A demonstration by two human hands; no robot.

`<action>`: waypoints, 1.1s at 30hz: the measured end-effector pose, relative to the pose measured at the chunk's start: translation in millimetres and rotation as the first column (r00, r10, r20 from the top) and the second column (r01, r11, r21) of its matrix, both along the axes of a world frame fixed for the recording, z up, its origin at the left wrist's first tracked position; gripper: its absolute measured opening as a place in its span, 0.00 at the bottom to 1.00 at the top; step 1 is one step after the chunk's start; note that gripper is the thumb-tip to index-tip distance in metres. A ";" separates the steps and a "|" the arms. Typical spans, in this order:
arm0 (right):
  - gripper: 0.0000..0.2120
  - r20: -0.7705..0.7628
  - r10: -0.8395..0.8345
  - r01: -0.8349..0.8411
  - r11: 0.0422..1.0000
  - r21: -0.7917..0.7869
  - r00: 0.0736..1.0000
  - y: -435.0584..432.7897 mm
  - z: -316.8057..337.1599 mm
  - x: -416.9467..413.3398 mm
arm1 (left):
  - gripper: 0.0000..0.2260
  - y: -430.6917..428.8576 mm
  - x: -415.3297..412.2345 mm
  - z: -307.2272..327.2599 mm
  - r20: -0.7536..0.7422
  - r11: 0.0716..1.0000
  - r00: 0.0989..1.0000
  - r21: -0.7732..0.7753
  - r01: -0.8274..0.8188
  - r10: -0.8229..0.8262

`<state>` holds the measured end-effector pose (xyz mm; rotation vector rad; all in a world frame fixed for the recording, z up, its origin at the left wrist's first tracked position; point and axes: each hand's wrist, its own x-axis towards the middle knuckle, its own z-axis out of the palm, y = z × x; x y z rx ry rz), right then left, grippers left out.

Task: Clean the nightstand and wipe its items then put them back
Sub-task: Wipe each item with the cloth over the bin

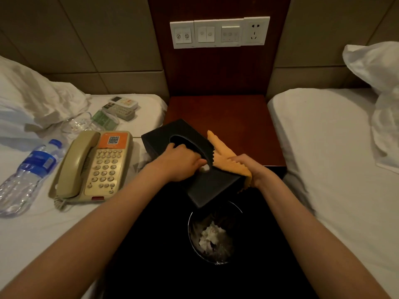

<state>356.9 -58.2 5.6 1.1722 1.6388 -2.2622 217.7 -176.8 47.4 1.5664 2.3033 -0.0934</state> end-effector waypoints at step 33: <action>0.36 0.104 0.146 -0.124 0.136 0.983 0.984 -55.5 -34.8 1.9 | 0.17 6.5 5.9 -22.2 -0.084 0.915 0.942 0.280 -0.290 0.325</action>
